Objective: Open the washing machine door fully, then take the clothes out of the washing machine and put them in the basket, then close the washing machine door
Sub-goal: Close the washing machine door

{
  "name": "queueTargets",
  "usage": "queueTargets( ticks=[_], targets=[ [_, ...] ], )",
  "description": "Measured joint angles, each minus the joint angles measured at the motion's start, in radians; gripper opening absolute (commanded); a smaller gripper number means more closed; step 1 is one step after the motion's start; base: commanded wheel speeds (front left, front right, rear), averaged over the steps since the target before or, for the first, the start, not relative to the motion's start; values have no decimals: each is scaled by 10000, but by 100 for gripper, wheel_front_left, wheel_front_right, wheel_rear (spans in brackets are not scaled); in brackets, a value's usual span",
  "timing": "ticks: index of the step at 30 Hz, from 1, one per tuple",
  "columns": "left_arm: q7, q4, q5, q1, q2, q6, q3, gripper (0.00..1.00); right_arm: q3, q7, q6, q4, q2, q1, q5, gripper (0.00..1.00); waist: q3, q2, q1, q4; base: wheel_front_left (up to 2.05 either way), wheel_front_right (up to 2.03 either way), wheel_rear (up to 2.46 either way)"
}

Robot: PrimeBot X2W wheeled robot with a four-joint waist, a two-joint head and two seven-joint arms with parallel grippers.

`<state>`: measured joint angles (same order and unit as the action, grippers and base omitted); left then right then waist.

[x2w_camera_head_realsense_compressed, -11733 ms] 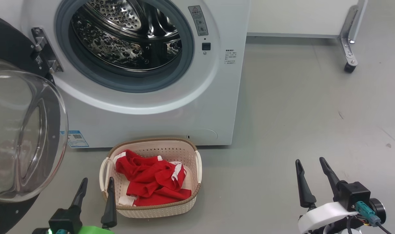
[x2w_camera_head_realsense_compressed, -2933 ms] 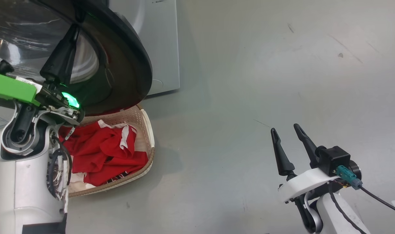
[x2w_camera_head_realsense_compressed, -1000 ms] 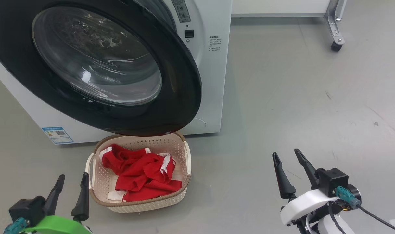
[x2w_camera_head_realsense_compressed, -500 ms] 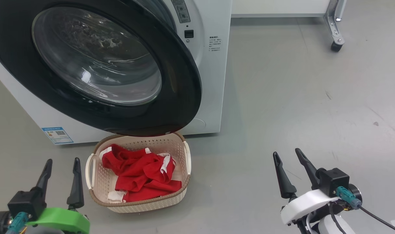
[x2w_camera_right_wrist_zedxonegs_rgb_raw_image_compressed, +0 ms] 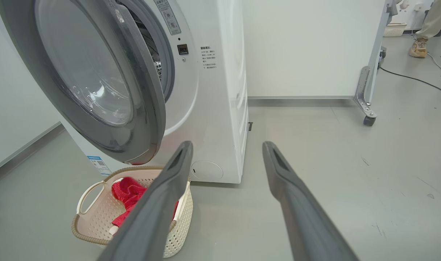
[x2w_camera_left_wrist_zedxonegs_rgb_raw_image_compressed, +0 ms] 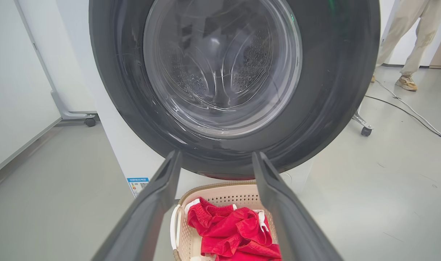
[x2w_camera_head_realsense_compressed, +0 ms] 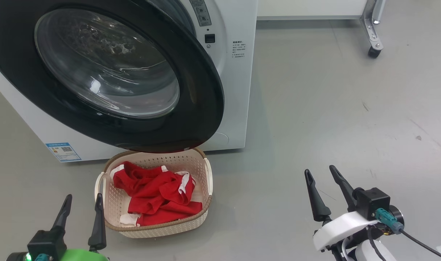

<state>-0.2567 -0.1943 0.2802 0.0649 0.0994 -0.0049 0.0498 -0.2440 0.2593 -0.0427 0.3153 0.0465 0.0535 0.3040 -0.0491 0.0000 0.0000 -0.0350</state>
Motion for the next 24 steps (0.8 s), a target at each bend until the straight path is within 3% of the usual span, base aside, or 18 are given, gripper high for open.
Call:
queueTargets(
  ticks=[18,19,20,24],
  targets=[
    [0,151,-405,76,-305,-295,-437,100,-2,0,0,-29,0,-3,-12,100,3,0,0,31,0,0,0],
    [0,151,-447,77,-311,-353,-454,100,-2,0,-2,-90,0,-4,-12,44,0,0,0,30,0,0,0],
    [0,153,-483,77,-318,-359,-470,100,-2,0,-2,-188,0,-4,-10,0,-2,0,0,29,0,0,0],
    [0,153,-548,83,-384,-428,-533,100,31,0,-73,-627,0,15,-65,0,-19,0,0,22,0,0,0]
  ],
)
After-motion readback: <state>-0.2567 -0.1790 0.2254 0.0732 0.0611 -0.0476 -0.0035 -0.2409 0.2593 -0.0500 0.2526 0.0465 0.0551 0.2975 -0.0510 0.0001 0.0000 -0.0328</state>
